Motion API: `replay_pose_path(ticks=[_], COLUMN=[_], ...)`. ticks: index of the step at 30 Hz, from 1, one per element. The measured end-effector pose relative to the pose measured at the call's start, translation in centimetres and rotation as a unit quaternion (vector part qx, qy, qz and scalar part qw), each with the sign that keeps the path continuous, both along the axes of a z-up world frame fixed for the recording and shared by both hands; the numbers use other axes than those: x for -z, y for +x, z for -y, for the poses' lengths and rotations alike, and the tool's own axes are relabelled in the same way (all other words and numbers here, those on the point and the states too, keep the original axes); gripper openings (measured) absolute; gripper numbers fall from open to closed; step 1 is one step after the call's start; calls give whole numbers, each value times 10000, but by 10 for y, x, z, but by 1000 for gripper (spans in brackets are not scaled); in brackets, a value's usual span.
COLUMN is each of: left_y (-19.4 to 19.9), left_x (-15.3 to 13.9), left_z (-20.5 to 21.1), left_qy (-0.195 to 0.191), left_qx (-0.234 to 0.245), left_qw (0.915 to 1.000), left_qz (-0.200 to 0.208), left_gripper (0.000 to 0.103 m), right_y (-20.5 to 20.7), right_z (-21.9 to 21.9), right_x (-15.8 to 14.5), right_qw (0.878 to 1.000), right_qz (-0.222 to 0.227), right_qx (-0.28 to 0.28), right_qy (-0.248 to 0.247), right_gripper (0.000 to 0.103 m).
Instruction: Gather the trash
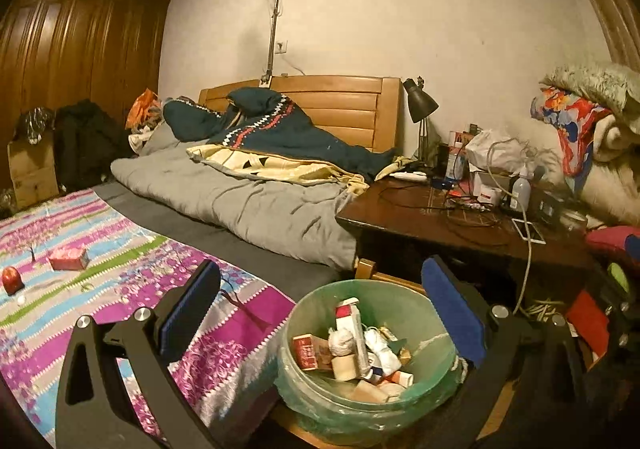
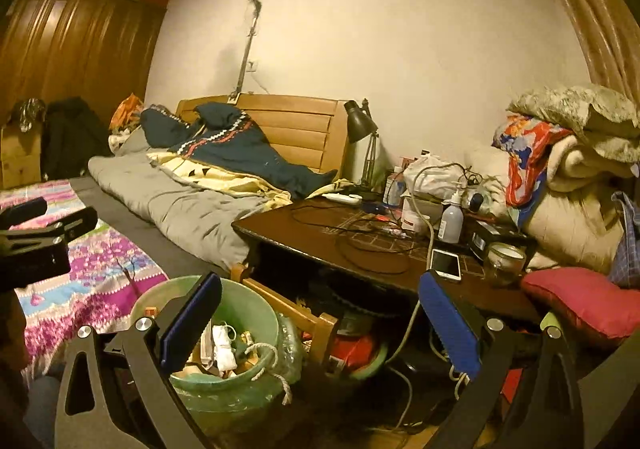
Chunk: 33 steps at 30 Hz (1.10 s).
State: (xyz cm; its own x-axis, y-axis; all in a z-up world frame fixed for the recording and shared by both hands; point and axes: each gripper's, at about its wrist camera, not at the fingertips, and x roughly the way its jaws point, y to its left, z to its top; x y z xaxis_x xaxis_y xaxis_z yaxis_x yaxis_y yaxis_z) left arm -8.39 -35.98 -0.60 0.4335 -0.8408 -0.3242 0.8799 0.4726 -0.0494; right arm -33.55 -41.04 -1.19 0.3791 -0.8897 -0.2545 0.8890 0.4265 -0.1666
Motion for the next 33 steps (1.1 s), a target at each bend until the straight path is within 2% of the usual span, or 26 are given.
replay_pose_path(ticks=[4,11,17,19,22,25,27,30,33], left_y=[1,1,-7,-7,-6,-13,-15,-16,-21], left_x=[5,14,22,23,23,24,23,22,21], left_z=[1,3,10,13,14,14,13,11,13], left_qy=[69,252,597,677,716,755,769,732,781], left_qx=[-33,-108,-267,-183,-129,-170,-183,-261,-142], left_qw=[10000,9996,9964,9963,9963,9934,9922,9929,9920], left_qz=[22,111,535,499,455,850,960,906,976], left_gripper=[97,97,97,97,97,97,97,97,97], right_y=[7,10,11,11,10,10,9,7,7], right_z=[-4,6,9,10,11,12,12,11,12], right_x=[6,15,22,23,24,24,25,28,31], right_qw=[9999,9997,9995,9994,9994,9993,9991,9988,9984], right_qz=[-145,4,-20,1,27,36,90,139,168], right_qx=[-69,-62,-58,-61,-57,-74,-113,-128,-126], right_qy=[-45,236,295,326,340,357,405,463,516], right_gripper=[98,98,98,98,98,98,98,98,98])
